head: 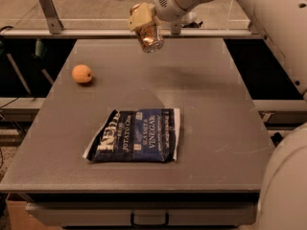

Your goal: Place orange can upright

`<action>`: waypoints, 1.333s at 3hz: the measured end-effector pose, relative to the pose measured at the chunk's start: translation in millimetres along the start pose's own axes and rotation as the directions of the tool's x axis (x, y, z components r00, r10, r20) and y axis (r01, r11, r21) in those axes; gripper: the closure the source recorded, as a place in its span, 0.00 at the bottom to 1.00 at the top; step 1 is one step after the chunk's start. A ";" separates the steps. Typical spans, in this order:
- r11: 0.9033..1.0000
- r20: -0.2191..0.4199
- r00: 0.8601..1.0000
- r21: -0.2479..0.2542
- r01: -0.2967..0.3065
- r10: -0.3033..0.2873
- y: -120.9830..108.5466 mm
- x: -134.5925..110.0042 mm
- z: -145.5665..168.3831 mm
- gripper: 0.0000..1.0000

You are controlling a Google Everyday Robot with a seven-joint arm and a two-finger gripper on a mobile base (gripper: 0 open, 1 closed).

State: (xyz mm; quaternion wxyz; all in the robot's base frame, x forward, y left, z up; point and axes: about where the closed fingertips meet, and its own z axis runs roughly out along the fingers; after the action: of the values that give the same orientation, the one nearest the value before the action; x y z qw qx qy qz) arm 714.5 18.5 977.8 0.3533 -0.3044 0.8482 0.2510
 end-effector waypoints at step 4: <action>0.918 0.430 0.839 -0.053 0.392 -0.333 54.4 39.3 16.3 1.00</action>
Offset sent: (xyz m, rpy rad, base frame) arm -0.0696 0.0479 -0.0263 -0.0027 -0.6092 0.2997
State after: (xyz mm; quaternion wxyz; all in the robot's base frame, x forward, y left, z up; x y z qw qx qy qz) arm 661.8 53.1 949.6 0.5431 -0.4236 0.6617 0.2963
